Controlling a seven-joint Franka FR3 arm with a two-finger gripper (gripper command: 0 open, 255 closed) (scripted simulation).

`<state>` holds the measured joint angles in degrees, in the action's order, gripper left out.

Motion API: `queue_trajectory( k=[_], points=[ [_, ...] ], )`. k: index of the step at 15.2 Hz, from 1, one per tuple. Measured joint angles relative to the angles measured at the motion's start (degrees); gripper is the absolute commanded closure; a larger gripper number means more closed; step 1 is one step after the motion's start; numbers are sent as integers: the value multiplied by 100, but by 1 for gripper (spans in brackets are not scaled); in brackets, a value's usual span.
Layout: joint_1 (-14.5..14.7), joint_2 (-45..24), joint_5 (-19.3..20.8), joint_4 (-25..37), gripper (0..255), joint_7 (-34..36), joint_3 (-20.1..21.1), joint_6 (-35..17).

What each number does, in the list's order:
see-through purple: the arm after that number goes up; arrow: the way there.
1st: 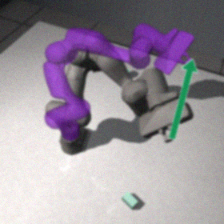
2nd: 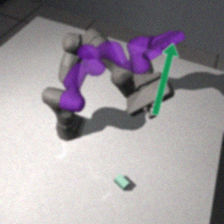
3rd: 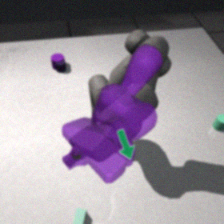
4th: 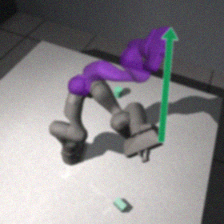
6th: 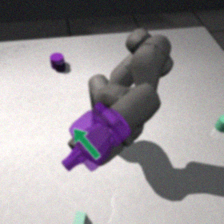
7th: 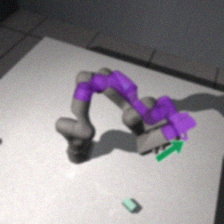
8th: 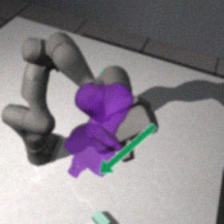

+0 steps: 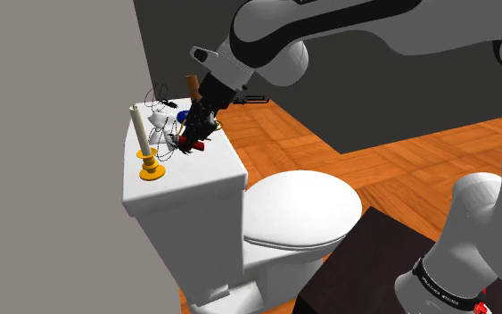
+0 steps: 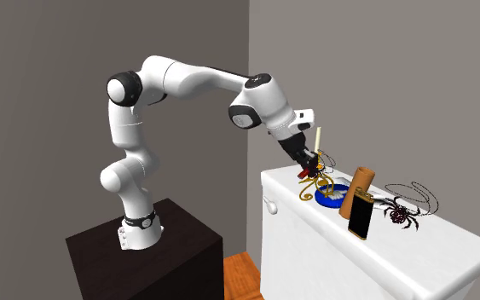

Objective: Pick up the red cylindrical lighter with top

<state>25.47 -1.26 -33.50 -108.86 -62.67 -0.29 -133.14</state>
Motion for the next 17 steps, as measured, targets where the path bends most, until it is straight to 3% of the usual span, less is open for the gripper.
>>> queue_trajectory(
  k=[17],
  points=[
    [-52, 31, 349, 906, 255, 508, -58, 892]
  ],
)
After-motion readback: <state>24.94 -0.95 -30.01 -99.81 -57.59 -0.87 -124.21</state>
